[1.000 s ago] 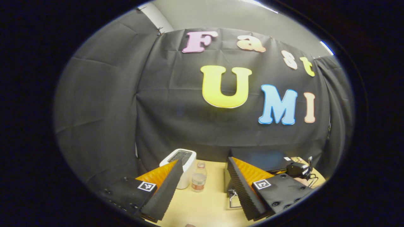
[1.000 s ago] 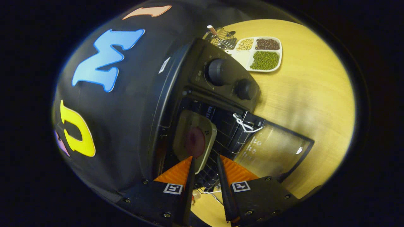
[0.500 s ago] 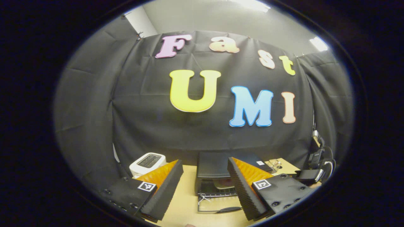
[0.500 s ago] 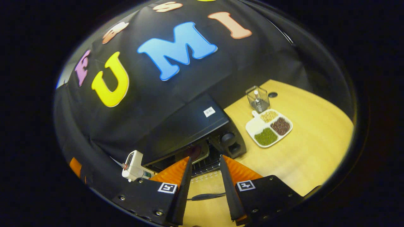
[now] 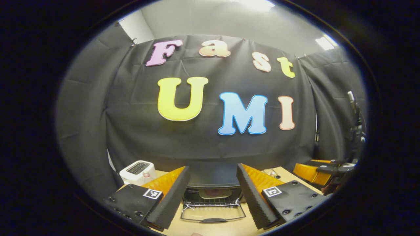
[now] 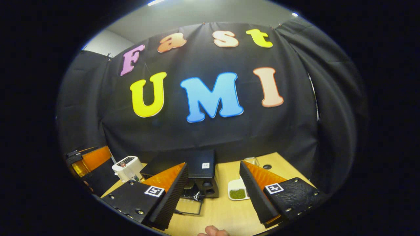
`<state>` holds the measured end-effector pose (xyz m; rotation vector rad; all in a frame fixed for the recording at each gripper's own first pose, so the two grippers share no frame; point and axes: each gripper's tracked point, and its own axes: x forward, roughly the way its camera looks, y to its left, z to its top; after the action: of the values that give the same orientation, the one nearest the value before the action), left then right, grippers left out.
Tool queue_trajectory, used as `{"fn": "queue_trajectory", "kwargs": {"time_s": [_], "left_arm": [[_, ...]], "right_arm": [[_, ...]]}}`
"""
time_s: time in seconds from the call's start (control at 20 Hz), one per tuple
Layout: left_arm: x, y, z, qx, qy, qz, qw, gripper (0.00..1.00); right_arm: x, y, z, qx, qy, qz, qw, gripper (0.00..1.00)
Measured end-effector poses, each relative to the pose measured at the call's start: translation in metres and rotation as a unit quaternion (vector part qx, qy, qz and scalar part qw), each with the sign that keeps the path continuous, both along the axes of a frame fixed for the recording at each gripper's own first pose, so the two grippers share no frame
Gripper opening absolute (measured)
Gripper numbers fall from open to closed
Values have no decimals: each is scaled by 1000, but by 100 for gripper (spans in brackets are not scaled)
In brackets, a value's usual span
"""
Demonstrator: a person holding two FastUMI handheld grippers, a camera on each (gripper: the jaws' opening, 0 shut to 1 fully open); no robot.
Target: Open the electric oven with the left hand, put the food in, and close the electric oven.
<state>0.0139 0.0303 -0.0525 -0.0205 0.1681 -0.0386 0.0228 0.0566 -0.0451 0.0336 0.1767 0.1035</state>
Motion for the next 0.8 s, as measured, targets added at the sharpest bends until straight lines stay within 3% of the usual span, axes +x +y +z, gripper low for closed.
{"fn": "queue_trajectory", "kwargs": {"time_s": [0.2,0.25,0.35,0.45,0.5,0.55,0.65,0.8], "left_arm": [[-4,-19,18,1,-18,-8,1000,100],[-4,-21,19,4,-20,-8,1000,96],[-3,-24,16,8,-17,-10,1000,100],[0,-29,7,8,-7,-17,1000,96],[2,-33,0,4,4,-24,1000,96],[3,-35,-12,-1,17,-26,1000,90],[7,-35,-34,-4,49,-26,998,100],[9,-41,-79,-14,114,-38,993,100]], "right_arm": [[-15,-14,40,0,-45,4,999,96],[-15,-16,45,5,-50,4,999,96],[-15,-19,47,9,-54,1,999,95],[-16,-21,46,7,-53,1,999,95],[-15,-21,45,6,-53,0,999,96],[-15,-21,45,2,-54,0,999,96],[-14,-24,47,-1,-57,-4,998,96],[-12,-32,44,-2,-55,-9,998,96]]}}
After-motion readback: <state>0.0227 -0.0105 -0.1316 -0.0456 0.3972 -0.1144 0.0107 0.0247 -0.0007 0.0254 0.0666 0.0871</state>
